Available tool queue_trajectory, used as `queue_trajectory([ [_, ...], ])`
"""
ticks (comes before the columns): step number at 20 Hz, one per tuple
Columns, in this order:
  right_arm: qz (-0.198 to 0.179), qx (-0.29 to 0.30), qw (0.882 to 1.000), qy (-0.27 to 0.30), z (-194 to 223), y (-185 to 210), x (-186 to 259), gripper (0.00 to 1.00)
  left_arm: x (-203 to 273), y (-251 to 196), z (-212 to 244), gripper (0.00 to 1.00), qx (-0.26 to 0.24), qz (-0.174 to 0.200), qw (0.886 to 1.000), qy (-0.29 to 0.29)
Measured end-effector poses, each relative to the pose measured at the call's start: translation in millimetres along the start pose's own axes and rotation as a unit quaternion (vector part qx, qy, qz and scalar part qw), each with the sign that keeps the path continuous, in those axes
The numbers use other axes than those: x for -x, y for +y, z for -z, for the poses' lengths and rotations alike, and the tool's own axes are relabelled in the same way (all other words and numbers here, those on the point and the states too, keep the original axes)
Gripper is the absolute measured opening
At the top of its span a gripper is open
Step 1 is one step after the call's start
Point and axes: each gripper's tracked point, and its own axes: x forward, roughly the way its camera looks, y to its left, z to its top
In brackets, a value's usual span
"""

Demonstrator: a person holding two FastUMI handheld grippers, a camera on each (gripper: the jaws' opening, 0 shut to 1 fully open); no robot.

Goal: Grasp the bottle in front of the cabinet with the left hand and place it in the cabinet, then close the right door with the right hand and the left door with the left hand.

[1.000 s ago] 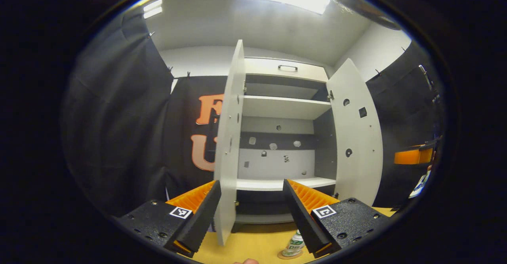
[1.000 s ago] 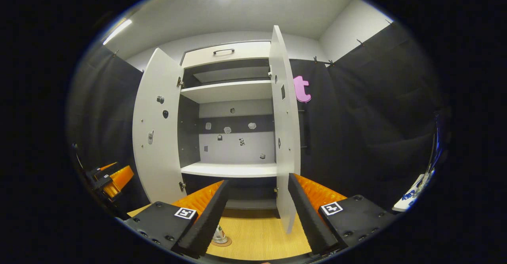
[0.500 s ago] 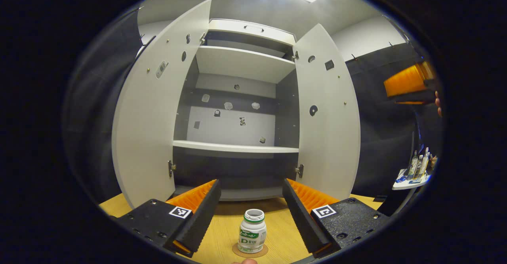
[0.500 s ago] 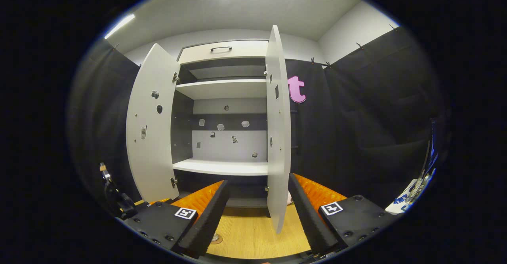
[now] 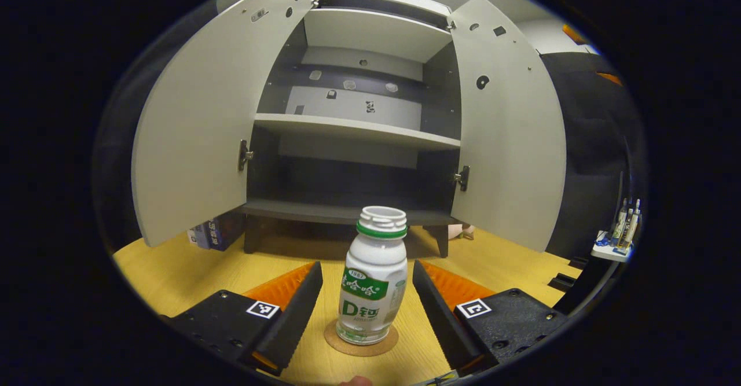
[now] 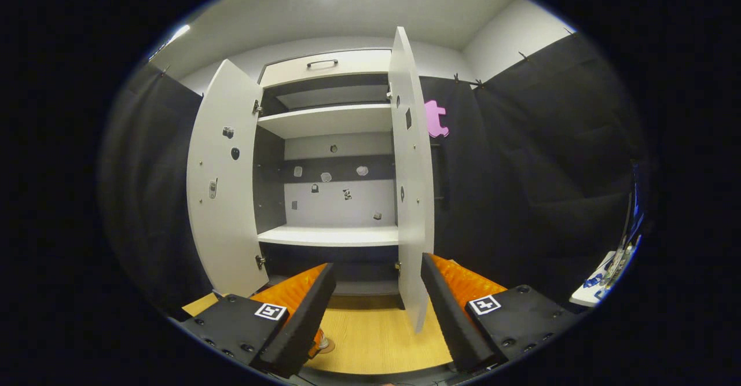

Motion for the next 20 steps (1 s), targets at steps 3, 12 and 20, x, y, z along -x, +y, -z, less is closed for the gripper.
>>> queue_trajectory([
  [3,0.004,0.012,1.0,0.009,3,2,-1,0.98,-7,2,22,0.96,-0.006,0.0,1.0,0.018],
  [12,-0.03,0.023,0.999,0.028,9,-5,-32,0.98,7,17,8,0.69,-0.001,-0.02,0.999,0.026],
  [20,-0.125,-0.005,0.992,0.021,7,-27,-64,0.98,61,20,-88,0.69,0.008,-0.093,0.996,-0.013],
])
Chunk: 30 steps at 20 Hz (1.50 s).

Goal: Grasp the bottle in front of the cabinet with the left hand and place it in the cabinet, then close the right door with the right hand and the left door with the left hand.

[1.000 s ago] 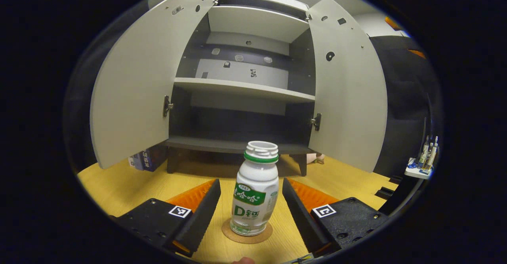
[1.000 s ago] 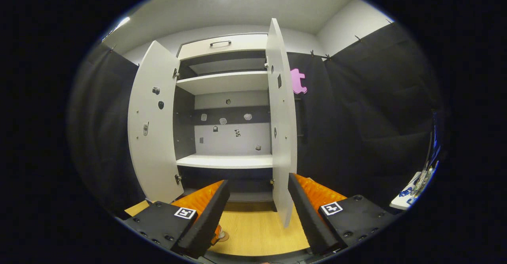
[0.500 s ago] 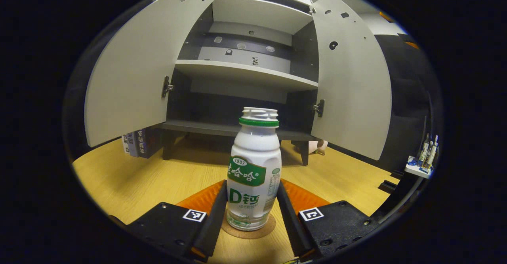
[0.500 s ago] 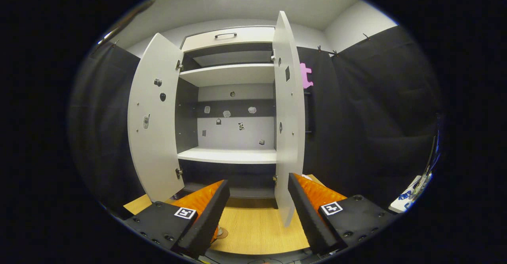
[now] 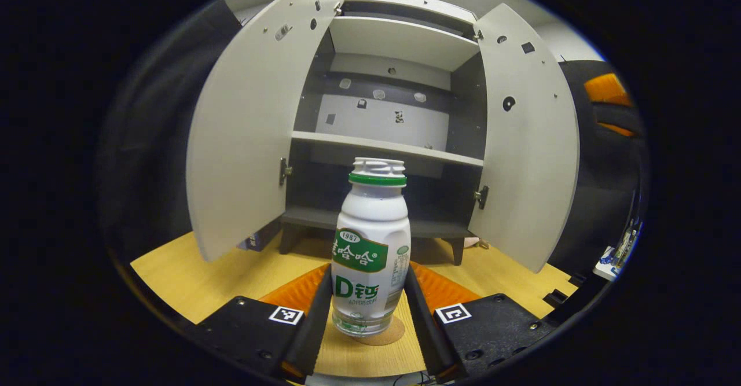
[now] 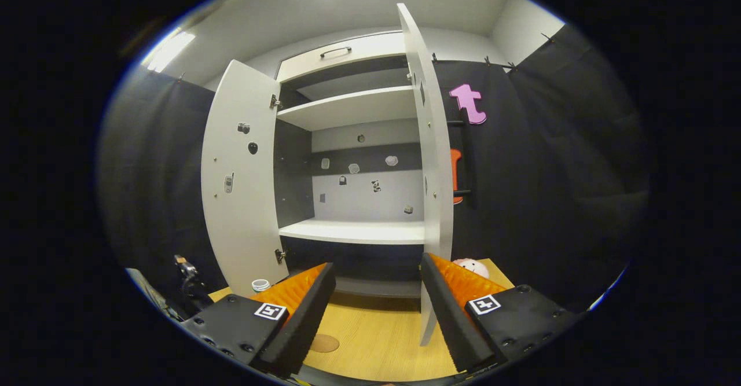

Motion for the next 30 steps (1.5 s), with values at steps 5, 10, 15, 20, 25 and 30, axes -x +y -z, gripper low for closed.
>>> queue_trajectory([
  [5,-0.055,-0.031,0.998,0.004,7,-19,0,0.98,12,-39,-103,0.69,0.034,0.02,0.998,-0.038],
  [10,-0.069,-0.057,0.996,0.019,24,-43,7,0.98,-29,-61,-221,0.7,0.016,0.03,0.995,-0.093],
  [15,0.02,-0.043,0.999,0.014,32,-71,20,0.98,-114,-77,-290,0.69,-0.035,0.068,0.989,-0.13],
  [20,0.117,-0.03,0.993,0.014,39,-87,45,0.98,-223,-95,-291,0.69,-0.021,0.122,0.988,-0.09],
  [25,0.193,-0.048,0.98,0.011,44,-98,66,0.98,-307,-91,-279,0.69,-0.019,0.119,0.992,-0.024],
  [30,0.233,-0.053,0.971,0.001,39,-106,78,0.98,-341,-84,-255,0.69,-0.008,0.11,0.994,0.007],
])
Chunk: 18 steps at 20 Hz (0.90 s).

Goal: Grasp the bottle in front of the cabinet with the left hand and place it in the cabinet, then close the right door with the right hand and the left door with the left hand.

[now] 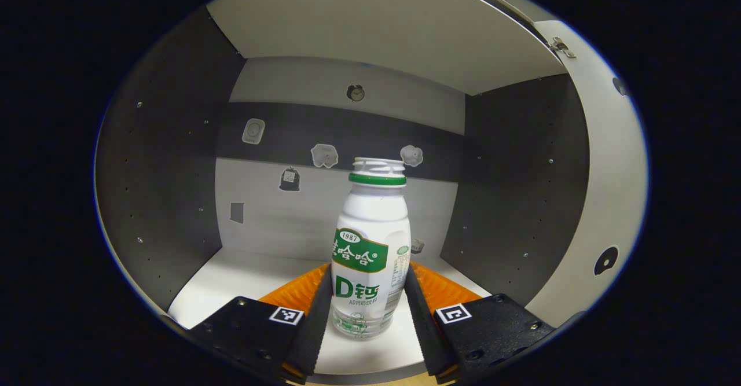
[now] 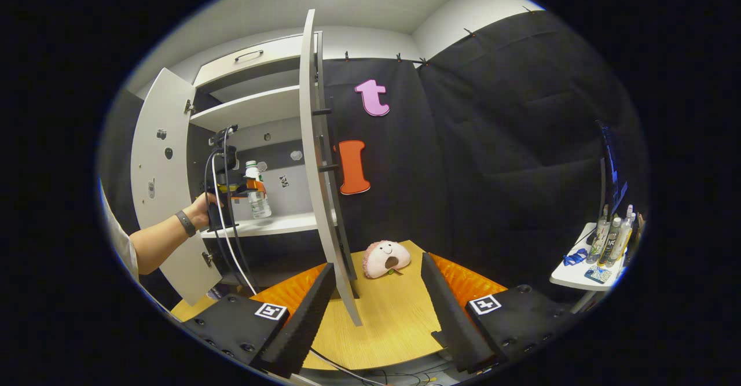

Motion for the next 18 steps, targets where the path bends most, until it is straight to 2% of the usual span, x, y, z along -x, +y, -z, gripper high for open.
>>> queue_trajectory([
  [5,0.009,0.004,1.0,0.0,-4,-6,-2,0.98,-15,13,22,0.7,-0.009,-0.01,1.0,0.015],
  [8,0.003,0.005,1.0,0.003,-5,-3,-8,0.98,-13,10,25,0.72,-0.003,0.0,1.0,0.012],
  [12,-0.007,0.009,1.0,0.006,-4,-1,-12,0.98,-9,12,21,0.85,0.001,-0.002,1.0,-0.003],
  [13,-0.01,0.011,1.0,0.006,-5,-2,-13,0.98,-5,13,18,0.95,0.005,-0.005,1.0,-0.008],
  [18,-0.025,0.014,1.0,0.007,-7,-5,-20,0.98,36,6,-20,0.96,0.024,0.003,0.997,-0.073],
])
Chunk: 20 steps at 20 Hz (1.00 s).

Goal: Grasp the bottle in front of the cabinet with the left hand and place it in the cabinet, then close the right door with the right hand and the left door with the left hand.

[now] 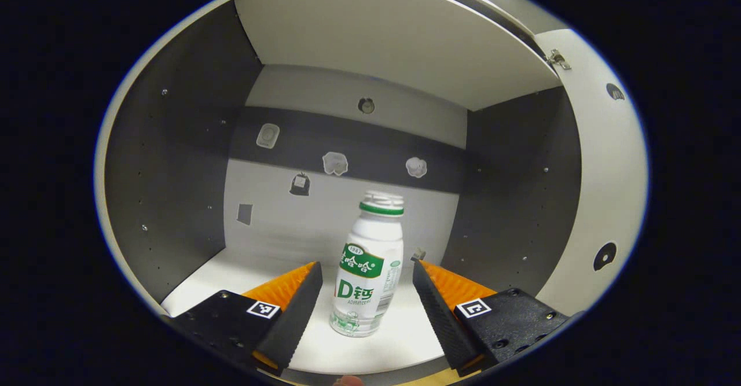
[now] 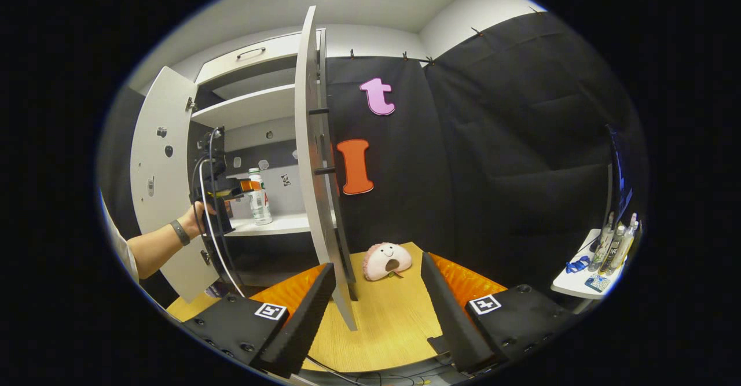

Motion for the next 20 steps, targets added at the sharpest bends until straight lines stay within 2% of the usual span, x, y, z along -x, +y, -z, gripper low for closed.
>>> queue_trajectory([
  [4,-0.033,-0.006,0.999,0.003,-2,4,-12,0.98,55,-14,-50,0.96,-0.009,0.004,0.999,-0.048],
  [7,-0.073,-0.012,0.997,0.006,-5,13,-24,0.98,105,-27,-74,0.96,-0.032,0.004,0.997,-0.068],
  [10,-0.108,-0.012,0.994,0.002,-12,19,-35,0.98,162,-29,-76,0.95,-0.052,-0.023,0.995,-0.086],
  [12,-0.128,-0.014,0.992,0.0,-16,21,-39,0.98,199,-28,-62,0.95,-0.053,-0.049,0.993,-0.092],
  [13,-0.138,-0.018,0.99,-0.002,-19,22,-40,0.98,217,-24,-50,0.92,-0.049,-0.069,0.992,-0.091],
  [15,-0.151,-0.022,0.988,-0.002,-23,21,-43,0.98,250,-20,-26,0.95,-0.039,-0.099,0.99,-0.09],
  [18,-0.151,-0.018,0.988,-0.004,-29,17,-49,0.98,290,-17,9,0.95,-0.033,-0.135,0.987,-0.079],
  [20,-0.148,-0.023,0.989,-0.009,-38,12,-50,0.98,308,-19,30,0.96,-0.035,-0.142,0.987,-0.065],
])
